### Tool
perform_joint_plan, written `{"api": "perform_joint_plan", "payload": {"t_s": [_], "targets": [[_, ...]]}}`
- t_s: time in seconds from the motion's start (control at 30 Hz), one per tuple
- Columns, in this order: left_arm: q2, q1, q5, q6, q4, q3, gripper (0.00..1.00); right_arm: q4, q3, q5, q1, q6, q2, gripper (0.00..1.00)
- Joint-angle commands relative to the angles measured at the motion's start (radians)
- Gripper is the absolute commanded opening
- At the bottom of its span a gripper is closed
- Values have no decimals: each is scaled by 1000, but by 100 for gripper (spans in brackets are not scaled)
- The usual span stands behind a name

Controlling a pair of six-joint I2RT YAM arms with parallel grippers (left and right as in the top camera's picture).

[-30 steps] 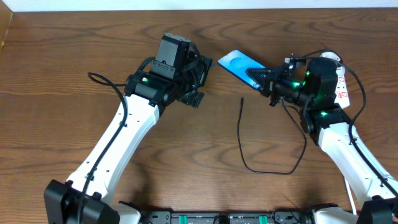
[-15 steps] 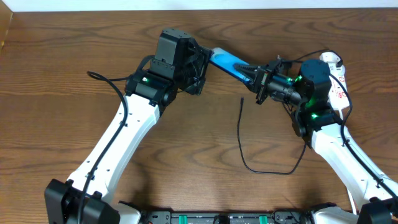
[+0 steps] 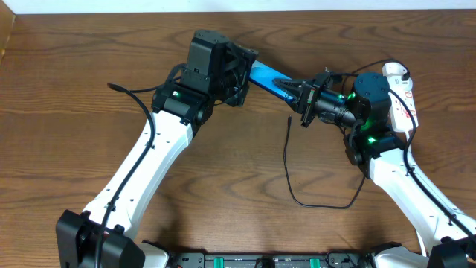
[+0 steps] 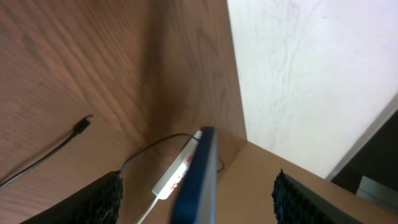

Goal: Plug charger to phone and switch on socket
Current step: 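Rotate the phone with both grippers, bottom end toward the right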

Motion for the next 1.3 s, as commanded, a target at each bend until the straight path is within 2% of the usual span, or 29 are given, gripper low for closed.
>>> {"api": "perform_joint_plan", "payload": {"t_s": [0.0,0.23,0.5,0.63,1.07,1.27], "targets": [[10,5,-15,-5,16,7,77,18,15,-1,7,13,-1,1],[10,4,-14,-3,19,7,76,73,15,10,6,13,-1,1],[10,4,-14,0,17,7,64,83,15,6,7,13,-1,1],[10,4,-14,0,17,7,54,92,15,7,14,13,-1,1],[24,4,-14,-2,31,7,52,98,15,10,40,13,-1,1],[24,4,-14,-2,43,7,30,98,15,9,41,13,-1,1]]}}
